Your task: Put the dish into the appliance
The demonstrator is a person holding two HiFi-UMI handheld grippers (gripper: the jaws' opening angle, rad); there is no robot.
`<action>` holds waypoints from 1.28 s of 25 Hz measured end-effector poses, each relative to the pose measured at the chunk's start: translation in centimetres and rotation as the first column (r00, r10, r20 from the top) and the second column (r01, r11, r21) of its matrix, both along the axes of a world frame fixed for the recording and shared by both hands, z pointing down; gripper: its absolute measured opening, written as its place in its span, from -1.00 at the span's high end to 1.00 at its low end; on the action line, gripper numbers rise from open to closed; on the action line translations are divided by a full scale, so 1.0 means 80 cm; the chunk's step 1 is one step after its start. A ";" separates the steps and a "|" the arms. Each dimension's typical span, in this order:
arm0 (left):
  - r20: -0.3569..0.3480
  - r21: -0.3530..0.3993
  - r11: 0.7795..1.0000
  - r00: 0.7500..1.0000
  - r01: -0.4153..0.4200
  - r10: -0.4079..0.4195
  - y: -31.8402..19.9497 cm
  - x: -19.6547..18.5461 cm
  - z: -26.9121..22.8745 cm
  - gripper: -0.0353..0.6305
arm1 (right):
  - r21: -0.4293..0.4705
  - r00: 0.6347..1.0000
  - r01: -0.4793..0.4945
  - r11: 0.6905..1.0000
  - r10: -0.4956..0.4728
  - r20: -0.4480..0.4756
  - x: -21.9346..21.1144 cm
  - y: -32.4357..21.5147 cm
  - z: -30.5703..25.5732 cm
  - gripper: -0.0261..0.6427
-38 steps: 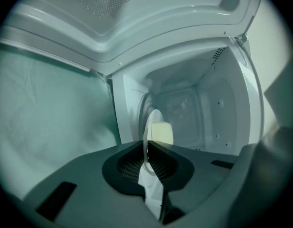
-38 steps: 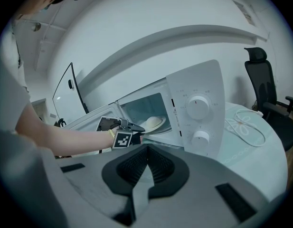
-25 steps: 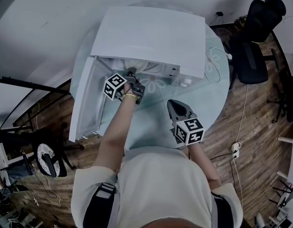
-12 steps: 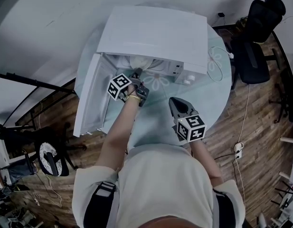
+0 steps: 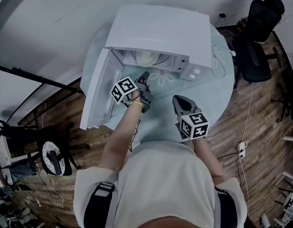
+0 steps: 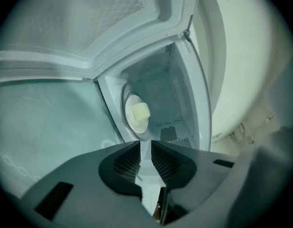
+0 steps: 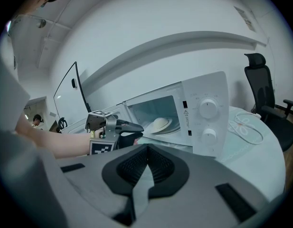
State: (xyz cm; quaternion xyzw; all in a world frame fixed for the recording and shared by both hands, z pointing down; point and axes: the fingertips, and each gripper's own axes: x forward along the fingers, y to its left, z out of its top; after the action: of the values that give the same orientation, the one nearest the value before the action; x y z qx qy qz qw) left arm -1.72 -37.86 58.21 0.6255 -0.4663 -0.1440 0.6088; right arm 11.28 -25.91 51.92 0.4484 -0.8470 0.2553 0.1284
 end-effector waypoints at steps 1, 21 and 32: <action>0.018 0.009 1.000 1.000 -0.022 0.022 0.008 0.000 -0.004 0.69 | 0.001 1.000 -0.003 1.000 0.003 -0.001 -0.002 0.003 0.000 0.90; 0.392 0.134 0.883 0.842 -0.450 0.370 0.183 -0.025 -0.051 0.87 | -0.027 0.997 -0.071 0.997 0.071 0.001 -0.063 0.082 0.000 0.90; 0.456 0.127 0.815 0.763 -0.566 0.459 0.278 -0.052 -0.046 0.87 | -0.058 0.993 -0.112 0.992 0.114 0.040 -0.100 0.144 0.006 0.90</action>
State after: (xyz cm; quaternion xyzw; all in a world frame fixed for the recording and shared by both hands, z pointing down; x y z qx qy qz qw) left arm -5.88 -15.59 54.51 0.8187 -0.3686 0.1027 0.4283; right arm 3.28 -14.35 52.40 0.4863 -0.8152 0.2954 0.1081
